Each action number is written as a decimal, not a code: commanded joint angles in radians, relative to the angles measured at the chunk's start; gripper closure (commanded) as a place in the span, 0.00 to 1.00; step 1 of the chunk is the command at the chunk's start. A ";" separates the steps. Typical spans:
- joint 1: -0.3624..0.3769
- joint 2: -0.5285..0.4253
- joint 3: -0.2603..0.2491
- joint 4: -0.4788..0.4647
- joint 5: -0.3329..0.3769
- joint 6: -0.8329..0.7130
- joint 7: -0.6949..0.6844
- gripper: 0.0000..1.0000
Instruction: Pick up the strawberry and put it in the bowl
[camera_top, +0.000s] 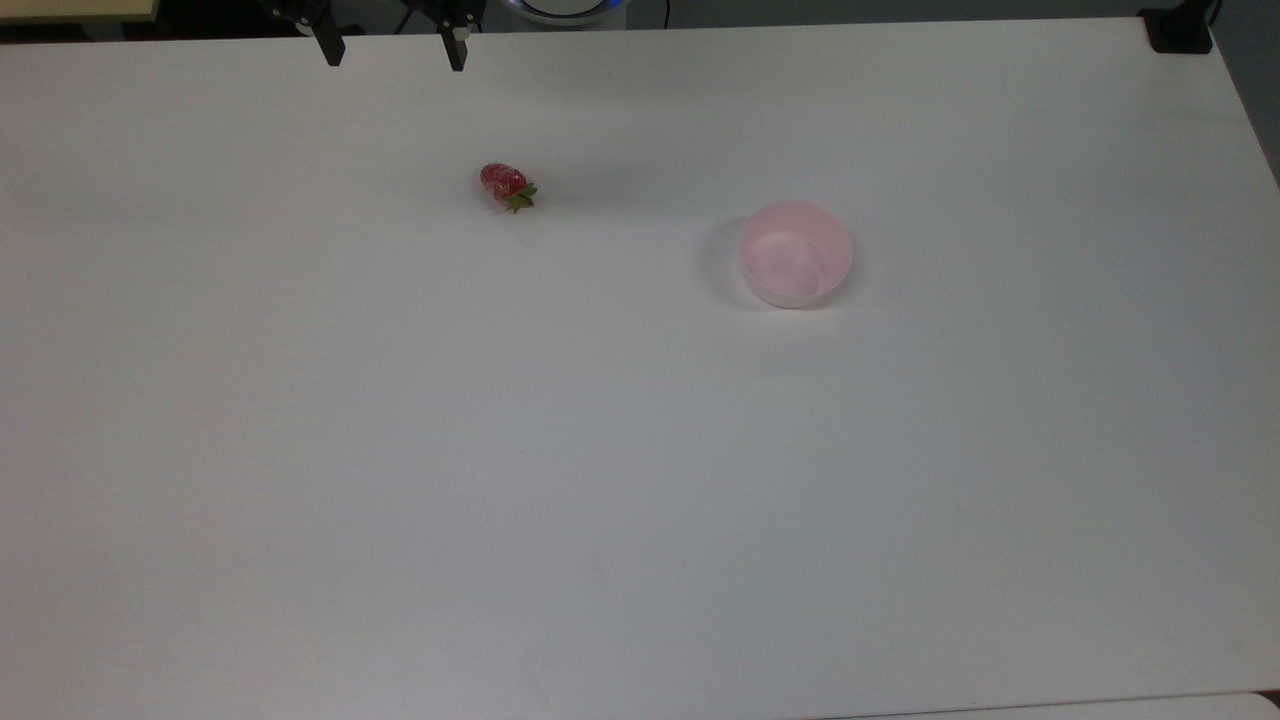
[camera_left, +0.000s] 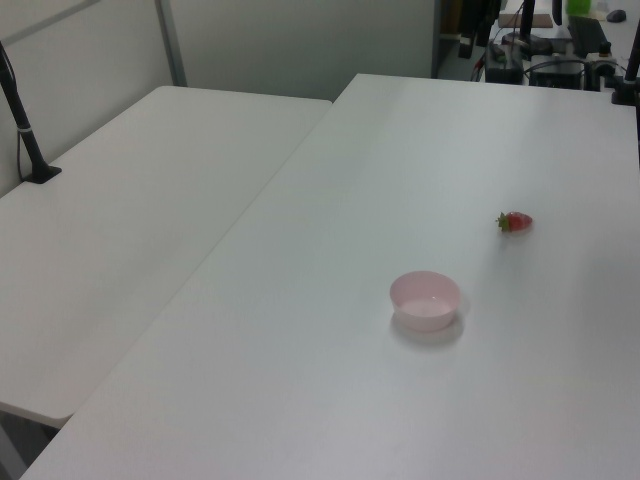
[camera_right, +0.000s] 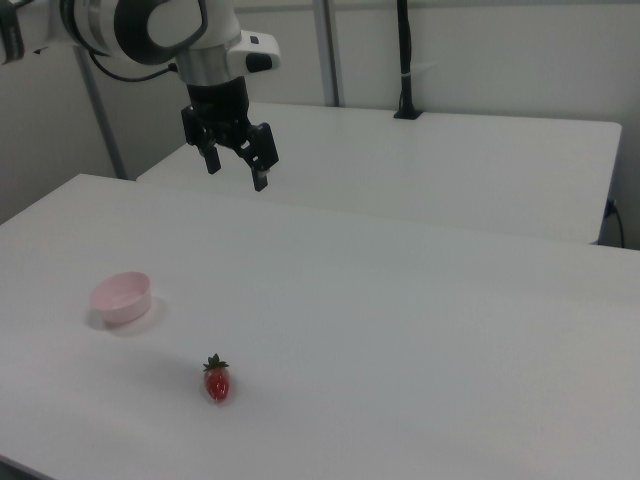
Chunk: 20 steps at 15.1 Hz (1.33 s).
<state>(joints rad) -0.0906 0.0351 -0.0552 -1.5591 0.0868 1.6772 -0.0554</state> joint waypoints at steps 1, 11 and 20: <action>0.000 -0.023 -0.003 0.001 0.021 -0.034 -0.021 0.00; 0.009 -0.015 0.003 0.002 0.021 -0.030 -0.020 0.00; 0.011 -0.012 0.008 0.001 0.005 -0.047 -0.020 0.00</action>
<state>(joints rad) -0.0863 0.0327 -0.0458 -1.5595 0.0868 1.6610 -0.0578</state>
